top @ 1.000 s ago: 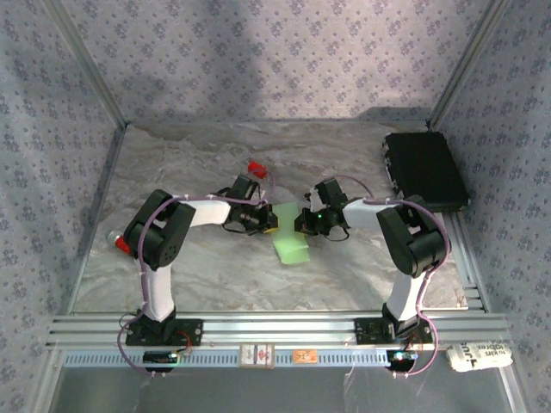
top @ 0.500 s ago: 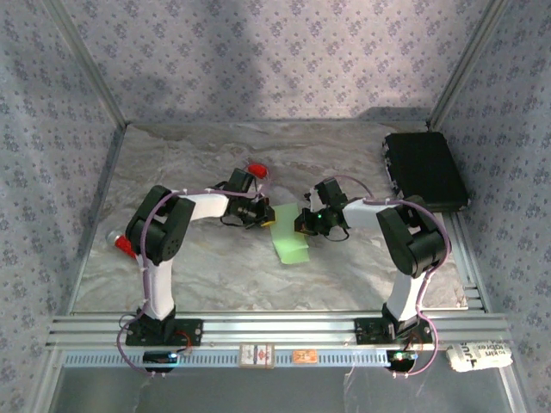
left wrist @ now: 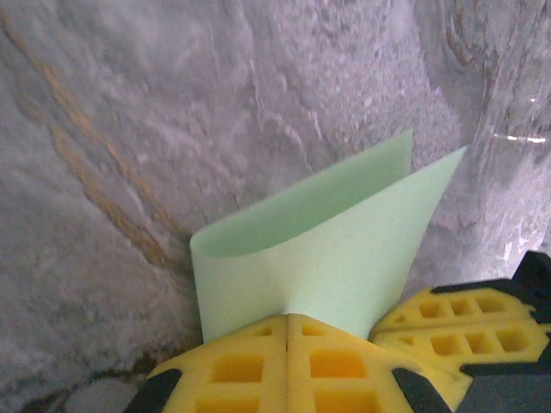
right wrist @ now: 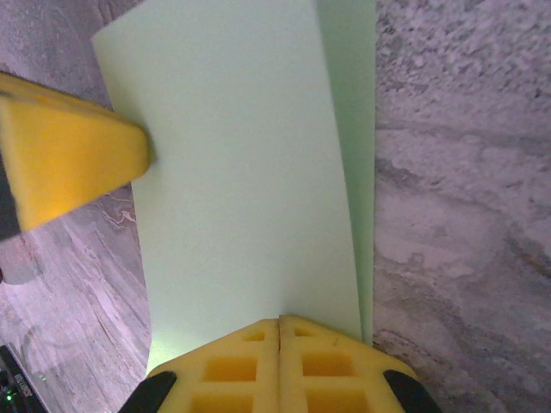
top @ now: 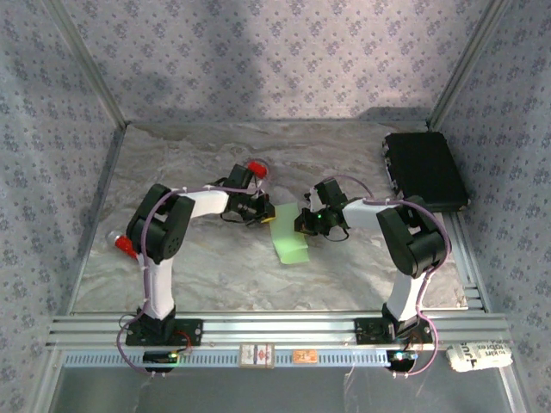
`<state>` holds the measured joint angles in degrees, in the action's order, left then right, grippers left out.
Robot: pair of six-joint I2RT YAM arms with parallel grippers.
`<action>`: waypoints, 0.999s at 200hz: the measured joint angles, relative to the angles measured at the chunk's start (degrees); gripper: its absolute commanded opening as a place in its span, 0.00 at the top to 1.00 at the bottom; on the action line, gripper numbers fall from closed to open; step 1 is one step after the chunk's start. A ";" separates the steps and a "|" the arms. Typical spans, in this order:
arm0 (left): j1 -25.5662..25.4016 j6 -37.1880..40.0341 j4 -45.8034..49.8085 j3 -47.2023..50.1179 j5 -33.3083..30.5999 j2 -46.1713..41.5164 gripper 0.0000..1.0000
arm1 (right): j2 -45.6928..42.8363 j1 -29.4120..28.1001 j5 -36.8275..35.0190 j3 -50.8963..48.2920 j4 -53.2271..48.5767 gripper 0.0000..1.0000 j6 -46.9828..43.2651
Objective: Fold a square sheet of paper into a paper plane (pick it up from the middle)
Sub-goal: First fold the square sheet of paper in half at the center of the table.
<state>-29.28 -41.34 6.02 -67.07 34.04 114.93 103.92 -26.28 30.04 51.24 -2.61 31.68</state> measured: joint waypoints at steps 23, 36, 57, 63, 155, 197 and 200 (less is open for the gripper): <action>0.44 -0.02 -0.15 -0.09 0.35 0.79 1.00 | 0.00 0.00 0.00 0.00 0.00 1.00 0.00; 0.46 -0.02 -0.17 -0.13 0.42 0.85 1.00 | 0.00 0.00 0.00 0.00 0.00 1.00 0.00; 0.68 -0.07 -0.24 -0.31 0.42 1.03 1.00 | 0.00 0.00 0.00 0.00 0.00 1.00 0.00; 0.68 -0.07 -0.22 -0.31 0.42 1.03 1.00 | 0.00 0.00 0.00 -0.02 0.00 1.00 0.00; 1.18 -0.24 -0.20 -0.96 0.44 1.05 0.99 | -0.11 0.00 -0.02 -0.37 0.44 1.00 -0.02; 1.25 -0.22 -0.44 -1.92 0.57 2.25 0.99 | -0.11 0.00 -0.02 -0.37 0.44 1.00 -0.02; 1.33 -0.24 -0.42 -2.01 0.68 2.27 0.99 | -0.11 0.00 -0.02 -0.37 0.44 1.00 -0.02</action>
<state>-27.94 -41.58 5.61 -69.08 34.72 117.21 103.81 -26.28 30.02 50.87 -2.17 31.66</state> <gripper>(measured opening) 0.045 0.052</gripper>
